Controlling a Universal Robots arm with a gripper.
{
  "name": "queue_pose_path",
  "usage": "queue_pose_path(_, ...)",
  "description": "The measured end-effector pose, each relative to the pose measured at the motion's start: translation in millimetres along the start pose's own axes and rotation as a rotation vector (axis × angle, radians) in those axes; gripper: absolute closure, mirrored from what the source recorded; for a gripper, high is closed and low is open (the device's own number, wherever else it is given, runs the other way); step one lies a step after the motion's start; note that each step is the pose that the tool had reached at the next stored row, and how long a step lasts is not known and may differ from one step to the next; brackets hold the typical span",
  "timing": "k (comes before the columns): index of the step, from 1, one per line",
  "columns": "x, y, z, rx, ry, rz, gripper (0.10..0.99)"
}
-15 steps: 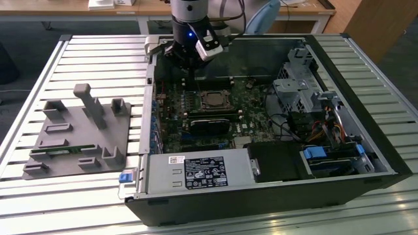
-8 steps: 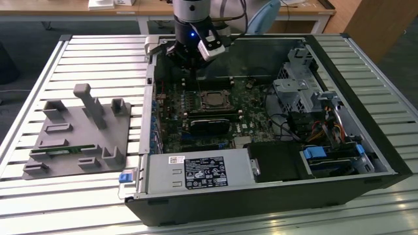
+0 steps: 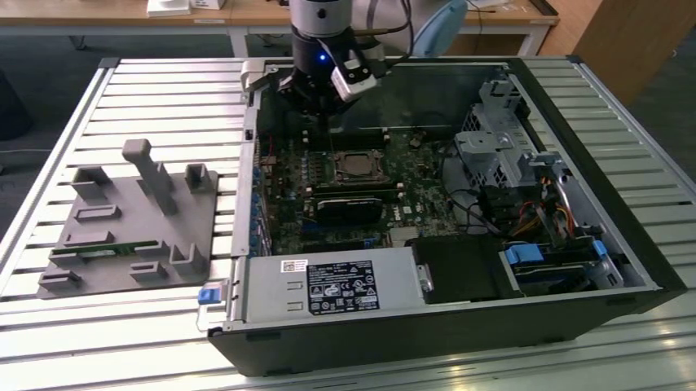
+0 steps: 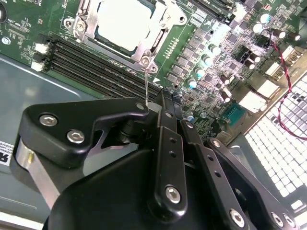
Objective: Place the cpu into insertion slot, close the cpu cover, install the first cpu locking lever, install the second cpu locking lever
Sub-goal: 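Install the first cpu locking lever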
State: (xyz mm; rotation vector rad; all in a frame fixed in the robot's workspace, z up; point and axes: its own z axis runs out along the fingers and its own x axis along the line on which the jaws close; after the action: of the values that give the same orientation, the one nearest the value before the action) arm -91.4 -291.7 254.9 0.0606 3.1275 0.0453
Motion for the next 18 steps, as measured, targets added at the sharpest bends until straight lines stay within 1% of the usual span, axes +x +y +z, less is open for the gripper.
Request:
queue_pose_path(4, -2.6, 0.1, 0.1, 0.000, -0.0001, 0.000, 0.973)
queue_pose_path(8, -8.3, 0.3, 0.3, 0.000, -0.0001, 0.000, 0.973)
queue_pose_path(12, -16.6, 0.6, 0.6, 0.000, -0.0001, 0.000, 0.973)
queue_pose_path(16, -26.9, 1.0, 1.2, -0.001, -0.0001, 0.000, 0.973)
queue_pose_path(17, -29.1, 1.0, 1.2, -0.006, 0.0002, 0.000, 0.973)
queue_pose_path(18, -30.8, 1.1, 1.3, -0.019, 0.0006, 0.000, 0.973)
